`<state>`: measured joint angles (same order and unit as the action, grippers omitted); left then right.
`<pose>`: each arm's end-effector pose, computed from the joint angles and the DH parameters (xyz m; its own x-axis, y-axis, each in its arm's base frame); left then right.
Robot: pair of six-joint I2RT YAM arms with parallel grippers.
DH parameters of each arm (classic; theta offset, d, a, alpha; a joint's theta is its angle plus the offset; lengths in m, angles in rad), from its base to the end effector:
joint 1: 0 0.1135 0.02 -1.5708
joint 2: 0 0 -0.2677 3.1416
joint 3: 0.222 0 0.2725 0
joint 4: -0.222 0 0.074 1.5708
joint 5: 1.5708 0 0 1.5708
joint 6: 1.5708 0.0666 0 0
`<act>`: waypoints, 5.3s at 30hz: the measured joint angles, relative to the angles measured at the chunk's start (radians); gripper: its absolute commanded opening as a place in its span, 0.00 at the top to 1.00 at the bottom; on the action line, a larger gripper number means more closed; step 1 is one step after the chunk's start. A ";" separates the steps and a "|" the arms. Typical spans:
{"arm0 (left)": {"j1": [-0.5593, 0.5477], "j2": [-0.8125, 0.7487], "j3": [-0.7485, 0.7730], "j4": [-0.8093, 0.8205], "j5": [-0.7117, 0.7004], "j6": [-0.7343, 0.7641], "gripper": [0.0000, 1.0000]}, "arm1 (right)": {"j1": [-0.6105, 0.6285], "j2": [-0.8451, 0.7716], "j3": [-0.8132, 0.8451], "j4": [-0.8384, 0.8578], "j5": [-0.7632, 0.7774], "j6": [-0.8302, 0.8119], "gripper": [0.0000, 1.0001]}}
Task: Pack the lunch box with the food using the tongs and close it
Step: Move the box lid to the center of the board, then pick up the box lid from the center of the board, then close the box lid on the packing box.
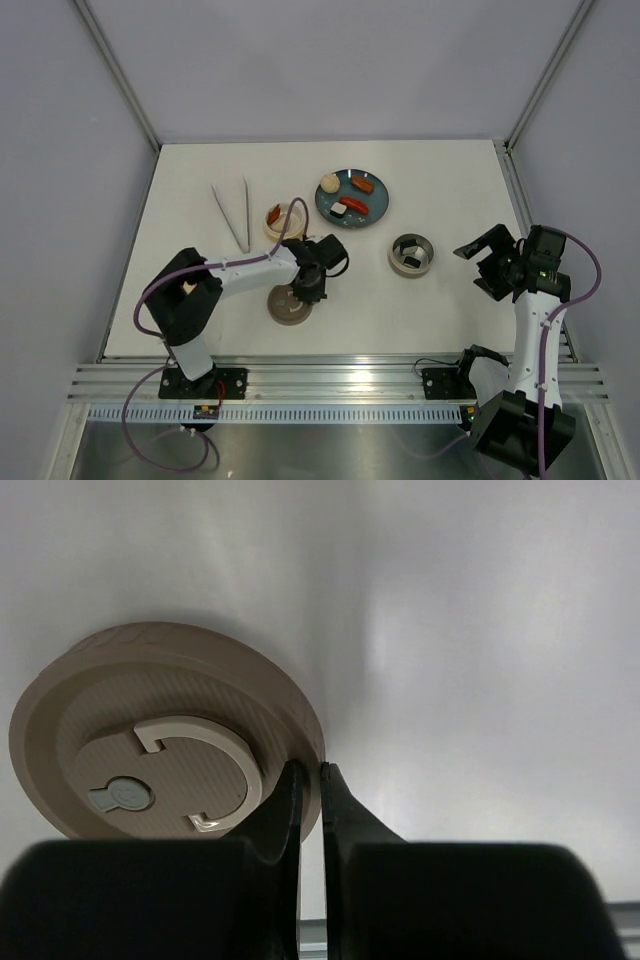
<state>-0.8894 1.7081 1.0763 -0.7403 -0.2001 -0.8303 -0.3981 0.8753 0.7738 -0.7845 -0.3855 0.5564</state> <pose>0.2207 -0.2511 0.1336 -0.9602 0.0356 -0.2770 0.0411 0.9991 -0.0142 0.1985 -0.0563 0.2467 -0.5323 0.7548 -0.3833 0.4959 0.6450 0.5814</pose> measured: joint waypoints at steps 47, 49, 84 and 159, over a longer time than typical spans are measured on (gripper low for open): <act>0.026 -0.141 -0.159 0.307 0.414 0.051 1.00 | 1.107 0.373 -0.079 0.417 0.166 0.427 0.28; 0.029 -0.131 -0.178 0.325 0.418 0.046 1.00 | 1.112 0.396 -0.079 0.448 0.164 0.437 0.30; 0.061 -0.103 -0.254 0.487 0.507 -0.015 1.00 | 1.150 0.567 -0.077 0.505 0.220 0.468 0.34; 0.276 -0.447 -0.058 0.127 0.453 0.205 0.33 | 0.987 0.507 0.427 -0.100 0.731 0.028 1.00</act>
<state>-0.6132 1.2606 1.0183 -0.6132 0.2527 -0.6250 0.5892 1.3827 1.2011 -0.8845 0.3450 0.5846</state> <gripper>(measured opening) 0.678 0.034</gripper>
